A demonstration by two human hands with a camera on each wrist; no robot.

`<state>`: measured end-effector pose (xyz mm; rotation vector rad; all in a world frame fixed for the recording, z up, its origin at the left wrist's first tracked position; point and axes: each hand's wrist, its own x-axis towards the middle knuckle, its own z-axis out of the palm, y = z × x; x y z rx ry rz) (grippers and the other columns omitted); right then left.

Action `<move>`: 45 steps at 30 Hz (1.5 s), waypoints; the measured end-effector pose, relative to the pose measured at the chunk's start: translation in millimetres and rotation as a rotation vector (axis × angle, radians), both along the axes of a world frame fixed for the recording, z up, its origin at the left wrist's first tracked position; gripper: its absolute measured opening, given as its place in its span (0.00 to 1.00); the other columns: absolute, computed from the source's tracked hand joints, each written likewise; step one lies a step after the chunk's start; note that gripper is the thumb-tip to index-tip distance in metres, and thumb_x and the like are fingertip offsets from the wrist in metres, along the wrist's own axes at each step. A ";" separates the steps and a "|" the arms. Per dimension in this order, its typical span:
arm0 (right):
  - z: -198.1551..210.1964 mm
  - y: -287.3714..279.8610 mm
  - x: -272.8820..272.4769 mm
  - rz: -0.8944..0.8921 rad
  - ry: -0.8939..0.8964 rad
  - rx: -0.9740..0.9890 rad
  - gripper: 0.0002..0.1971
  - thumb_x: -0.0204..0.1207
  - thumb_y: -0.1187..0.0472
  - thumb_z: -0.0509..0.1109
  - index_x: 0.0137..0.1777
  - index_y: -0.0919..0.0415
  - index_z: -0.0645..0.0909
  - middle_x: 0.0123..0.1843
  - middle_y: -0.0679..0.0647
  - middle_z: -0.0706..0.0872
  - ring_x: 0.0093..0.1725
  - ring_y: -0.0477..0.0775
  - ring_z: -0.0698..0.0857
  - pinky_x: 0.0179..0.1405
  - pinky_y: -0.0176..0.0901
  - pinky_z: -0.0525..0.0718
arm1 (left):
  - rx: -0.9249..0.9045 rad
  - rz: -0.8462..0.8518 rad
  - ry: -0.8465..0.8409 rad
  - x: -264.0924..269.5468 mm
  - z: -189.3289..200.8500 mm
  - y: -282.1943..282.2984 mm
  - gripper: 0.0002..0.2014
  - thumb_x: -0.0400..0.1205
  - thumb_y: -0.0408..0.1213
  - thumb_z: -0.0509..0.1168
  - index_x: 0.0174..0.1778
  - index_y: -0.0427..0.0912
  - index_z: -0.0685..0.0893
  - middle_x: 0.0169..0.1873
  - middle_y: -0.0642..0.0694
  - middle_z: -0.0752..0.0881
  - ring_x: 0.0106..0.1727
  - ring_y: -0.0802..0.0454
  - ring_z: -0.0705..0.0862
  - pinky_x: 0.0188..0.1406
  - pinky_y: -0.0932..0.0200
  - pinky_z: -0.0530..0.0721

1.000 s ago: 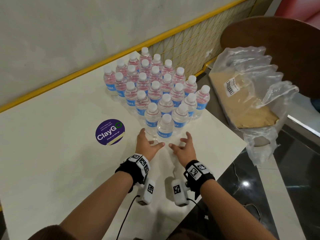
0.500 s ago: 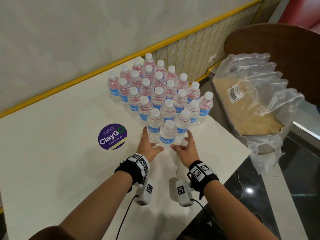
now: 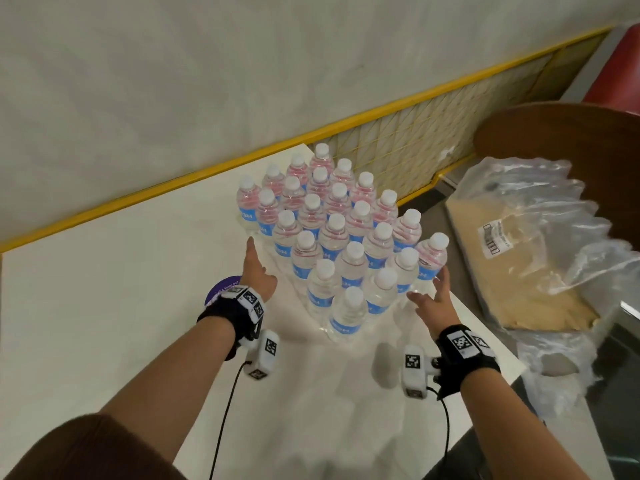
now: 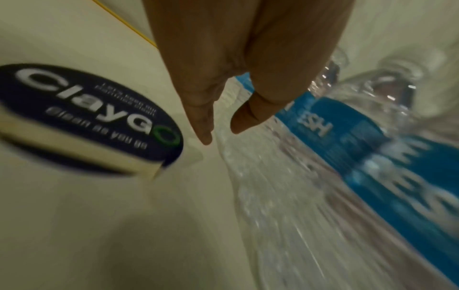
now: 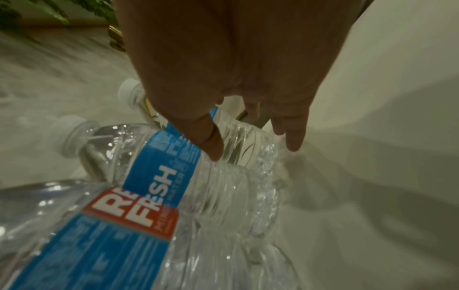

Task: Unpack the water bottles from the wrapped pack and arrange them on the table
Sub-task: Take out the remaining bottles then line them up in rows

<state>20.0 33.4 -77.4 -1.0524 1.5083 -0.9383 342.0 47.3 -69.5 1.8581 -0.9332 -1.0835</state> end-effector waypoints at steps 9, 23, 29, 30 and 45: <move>-12.7 -5.2 2.3 0.084 -0.019 -0.053 0.47 0.71 0.71 0.70 0.76 0.27 0.52 0.76 0.37 0.68 0.76 0.58 0.71 0.76 0.72 0.64 | 0.017 -0.021 -0.084 45.6 20.4 -58.7 0.47 0.78 0.14 0.53 0.83 0.52 0.36 0.84 0.50 0.52 0.81 0.41 0.64 0.79 0.43 0.66; -1.1 12.6 8.6 0.034 0.039 0.068 0.51 0.71 0.71 0.75 0.83 0.48 0.44 0.83 0.57 0.59 0.80 0.60 0.64 0.78 0.63 0.66 | 0.061 -0.122 -0.019 20.7 -3.6 -31.6 0.51 0.76 0.16 0.63 0.83 0.48 0.36 0.83 0.46 0.51 0.81 0.40 0.62 0.76 0.37 0.69; -5.3 72.3 36.5 0.178 0.228 0.159 0.53 0.63 0.58 0.83 0.82 0.59 0.53 0.77 0.59 0.64 0.71 0.58 0.74 0.69 0.50 0.77 | 0.106 -0.305 -0.066 -21.3 -25.9 14.0 0.62 0.65 0.25 0.75 0.83 0.49 0.35 0.83 0.48 0.51 0.82 0.44 0.59 0.79 0.41 0.65; -6.1 80.8 43.6 0.215 0.250 0.160 0.53 0.62 0.56 0.84 0.82 0.59 0.54 0.76 0.59 0.65 0.69 0.57 0.75 0.67 0.49 0.78 | 0.104 -0.333 -0.066 -28.7 -25.6 19.2 0.63 0.65 0.27 0.78 0.83 0.47 0.35 0.83 0.48 0.51 0.82 0.45 0.59 0.80 0.42 0.64; -6.2 90.7 87.1 0.114 0.188 0.175 0.48 0.68 0.56 0.79 0.82 0.58 0.52 0.70 0.55 0.75 0.56 0.47 0.78 0.57 0.38 0.76 | -0.010 -0.341 0.023 -45.8 -15.0 35.7 0.61 0.58 0.45 0.82 0.82 0.52 0.50 0.80 0.50 0.64 0.78 0.45 0.69 0.75 0.38 0.71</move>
